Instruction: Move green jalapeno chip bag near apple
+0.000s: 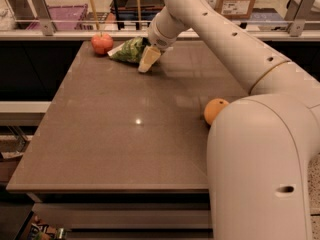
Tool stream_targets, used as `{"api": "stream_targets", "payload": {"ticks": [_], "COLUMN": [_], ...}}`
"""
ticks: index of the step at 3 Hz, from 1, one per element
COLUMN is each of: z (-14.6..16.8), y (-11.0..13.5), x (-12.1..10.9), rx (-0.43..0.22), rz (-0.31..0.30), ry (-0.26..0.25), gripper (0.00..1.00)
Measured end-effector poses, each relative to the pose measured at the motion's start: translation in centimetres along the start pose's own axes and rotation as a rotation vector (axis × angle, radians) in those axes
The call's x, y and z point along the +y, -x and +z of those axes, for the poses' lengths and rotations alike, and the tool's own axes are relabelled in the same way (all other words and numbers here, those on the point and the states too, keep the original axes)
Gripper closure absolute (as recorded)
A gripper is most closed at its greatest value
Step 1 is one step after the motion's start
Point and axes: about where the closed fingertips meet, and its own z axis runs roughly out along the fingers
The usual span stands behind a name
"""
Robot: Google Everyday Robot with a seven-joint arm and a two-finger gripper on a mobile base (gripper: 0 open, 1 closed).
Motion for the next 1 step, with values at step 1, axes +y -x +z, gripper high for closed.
{"api": "stream_targets", "payload": {"ticks": [1], "z": [0.01], "y": [0.00], "x": [0.01], "rx": [0.000], "rz": [0.000], "ry": [0.000], "gripper": [0.00]}}
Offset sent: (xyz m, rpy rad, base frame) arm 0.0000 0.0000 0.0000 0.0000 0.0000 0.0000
